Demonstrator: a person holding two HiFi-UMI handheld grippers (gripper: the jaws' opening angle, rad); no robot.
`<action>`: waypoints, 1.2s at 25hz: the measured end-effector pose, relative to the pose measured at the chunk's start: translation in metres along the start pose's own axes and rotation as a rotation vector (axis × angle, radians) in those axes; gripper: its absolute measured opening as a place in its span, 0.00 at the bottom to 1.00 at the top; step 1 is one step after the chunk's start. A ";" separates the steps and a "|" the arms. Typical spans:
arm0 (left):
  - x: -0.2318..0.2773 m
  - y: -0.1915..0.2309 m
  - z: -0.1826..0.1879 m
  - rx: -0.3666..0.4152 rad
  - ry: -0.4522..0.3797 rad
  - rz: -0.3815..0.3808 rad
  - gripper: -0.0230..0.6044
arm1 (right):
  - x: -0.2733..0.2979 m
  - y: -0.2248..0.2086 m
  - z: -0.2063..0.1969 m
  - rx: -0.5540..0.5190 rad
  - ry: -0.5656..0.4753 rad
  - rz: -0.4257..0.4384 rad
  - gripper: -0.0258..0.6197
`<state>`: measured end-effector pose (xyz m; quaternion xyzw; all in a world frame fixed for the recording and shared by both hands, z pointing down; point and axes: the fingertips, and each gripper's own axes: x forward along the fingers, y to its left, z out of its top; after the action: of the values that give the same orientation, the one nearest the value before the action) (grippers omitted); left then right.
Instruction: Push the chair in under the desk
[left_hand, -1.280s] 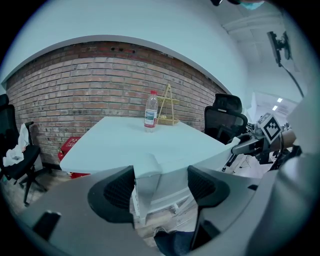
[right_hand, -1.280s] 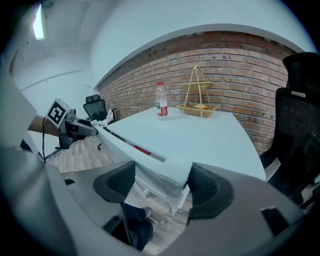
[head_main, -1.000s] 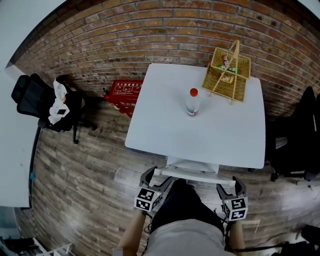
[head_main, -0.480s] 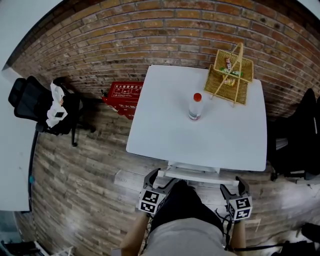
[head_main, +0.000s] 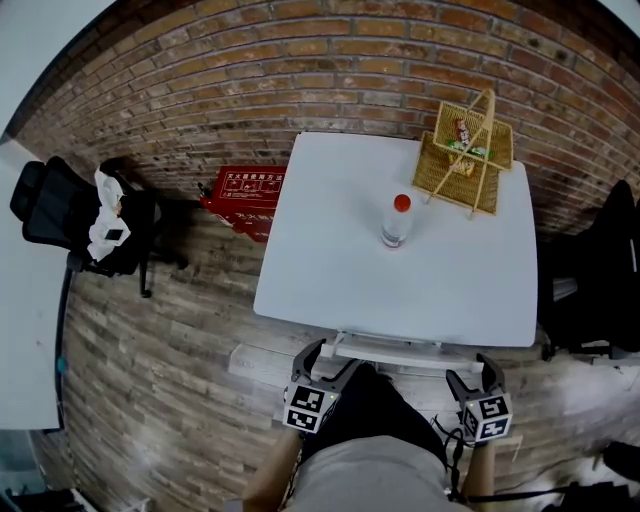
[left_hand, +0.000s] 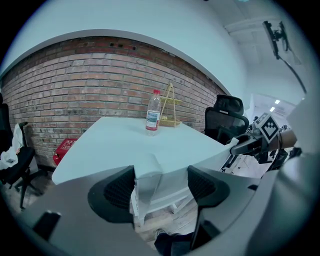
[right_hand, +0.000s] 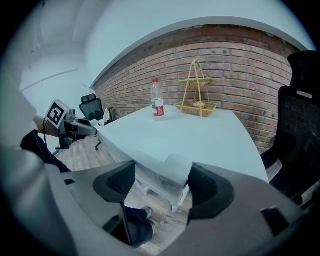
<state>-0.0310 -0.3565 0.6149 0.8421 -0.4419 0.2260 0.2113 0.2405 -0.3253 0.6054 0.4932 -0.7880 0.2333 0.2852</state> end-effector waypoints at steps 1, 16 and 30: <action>0.000 0.001 0.003 0.003 -0.006 -0.001 0.57 | 0.001 -0.001 -0.001 -0.002 0.002 -0.002 0.55; 0.014 0.013 0.013 0.008 -0.017 -0.017 0.57 | 0.014 -0.008 0.009 -0.001 0.009 -0.009 0.55; 0.018 0.013 0.015 0.002 0.008 -0.012 0.57 | 0.017 -0.013 0.011 -0.009 0.018 0.014 0.55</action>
<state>-0.0298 -0.3827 0.6149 0.8440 -0.4355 0.2286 0.2137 0.2439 -0.3489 0.6105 0.4843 -0.7898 0.2363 0.2930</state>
